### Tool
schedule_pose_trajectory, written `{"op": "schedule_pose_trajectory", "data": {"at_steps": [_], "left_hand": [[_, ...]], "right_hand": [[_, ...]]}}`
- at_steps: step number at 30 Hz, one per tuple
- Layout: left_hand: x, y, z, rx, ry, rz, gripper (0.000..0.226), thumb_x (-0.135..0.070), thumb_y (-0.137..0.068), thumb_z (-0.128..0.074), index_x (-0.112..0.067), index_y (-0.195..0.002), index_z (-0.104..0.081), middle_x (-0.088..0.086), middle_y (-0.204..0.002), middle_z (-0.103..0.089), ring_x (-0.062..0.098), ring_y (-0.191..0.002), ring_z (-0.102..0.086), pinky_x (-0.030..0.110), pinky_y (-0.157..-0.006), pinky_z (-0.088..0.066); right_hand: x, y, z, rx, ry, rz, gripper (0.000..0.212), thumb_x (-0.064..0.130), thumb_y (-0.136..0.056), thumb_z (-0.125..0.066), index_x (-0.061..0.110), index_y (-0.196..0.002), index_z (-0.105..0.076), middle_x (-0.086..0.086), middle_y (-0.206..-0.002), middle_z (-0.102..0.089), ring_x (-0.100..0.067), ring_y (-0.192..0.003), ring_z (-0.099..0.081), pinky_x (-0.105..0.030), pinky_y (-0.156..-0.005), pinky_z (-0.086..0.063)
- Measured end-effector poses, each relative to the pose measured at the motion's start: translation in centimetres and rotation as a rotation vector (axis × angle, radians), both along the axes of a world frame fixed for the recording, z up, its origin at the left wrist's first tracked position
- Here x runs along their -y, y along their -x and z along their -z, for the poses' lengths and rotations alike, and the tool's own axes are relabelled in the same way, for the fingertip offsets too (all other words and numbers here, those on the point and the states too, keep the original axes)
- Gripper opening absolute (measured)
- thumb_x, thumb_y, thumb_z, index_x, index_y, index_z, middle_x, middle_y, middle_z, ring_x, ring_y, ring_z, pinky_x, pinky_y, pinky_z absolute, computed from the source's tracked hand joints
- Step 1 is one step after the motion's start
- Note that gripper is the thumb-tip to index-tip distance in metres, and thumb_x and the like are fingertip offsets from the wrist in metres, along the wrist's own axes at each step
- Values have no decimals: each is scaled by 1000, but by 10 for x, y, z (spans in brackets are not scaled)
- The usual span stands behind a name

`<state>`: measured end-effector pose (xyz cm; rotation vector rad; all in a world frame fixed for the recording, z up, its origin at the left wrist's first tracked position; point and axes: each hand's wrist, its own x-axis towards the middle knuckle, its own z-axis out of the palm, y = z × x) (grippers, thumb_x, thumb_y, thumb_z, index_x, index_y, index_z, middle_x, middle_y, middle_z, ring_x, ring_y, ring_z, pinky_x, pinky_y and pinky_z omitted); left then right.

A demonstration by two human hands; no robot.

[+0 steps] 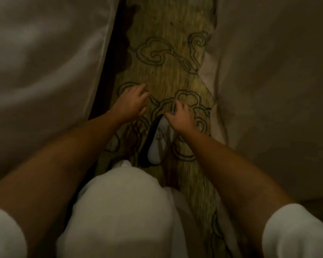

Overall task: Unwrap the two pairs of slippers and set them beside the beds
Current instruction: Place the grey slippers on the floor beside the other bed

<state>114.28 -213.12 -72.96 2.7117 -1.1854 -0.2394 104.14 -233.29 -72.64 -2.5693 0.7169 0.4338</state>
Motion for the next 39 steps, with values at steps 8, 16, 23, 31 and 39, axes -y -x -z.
{"op": "schedule_pose_trajectory", "data": {"at_steps": [8,16,23,31,39], "left_hand": [[13,27,77,-207,-79,-56,71,-43,-95,-58,-14,-154,-33,21,-159,-30,39,-141,-38,47,-110,-38],[21,48,107,-648,-155,-206,54,-43,-96,-60,-10,-139,-53,20,-133,-61,36,-120,-60,36,-93,-48],[18,56,140,-1111,126,-579,59,-50,-86,-73,-3,-120,-63,17,-116,-68,30,-100,-67,38,-86,-55],[24,57,138,-1176,298,-758,53,-44,-93,-66,0,-123,-66,20,-120,-68,27,-92,-67,29,-72,-50],[18,59,131,-1120,332,-738,33,-32,-92,-72,-6,-110,-61,11,-108,-61,22,-97,-58,30,-75,-45]], "right_hand": [[-13,52,66,-85,-173,435,74,50,-96,-62,5,-150,-39,-18,-156,-40,-38,-140,-45,-44,-113,-40],[-28,67,107,-128,-484,710,73,42,-94,-69,10,-155,-43,-17,-154,-49,-39,-136,-52,-45,-111,-46],[-33,58,121,-108,-839,1017,75,39,-90,-76,5,-150,-46,-17,-146,-56,-37,-120,-62,-48,-99,-53],[-41,39,121,-205,-929,966,64,37,-95,-69,7,-148,-49,-13,-146,-58,-36,-128,-58,-41,-97,-51],[-28,49,124,-108,-889,936,62,29,-92,-75,4,-144,-53,-14,-142,-60,-30,-105,-63,-34,-73,-53]]}}
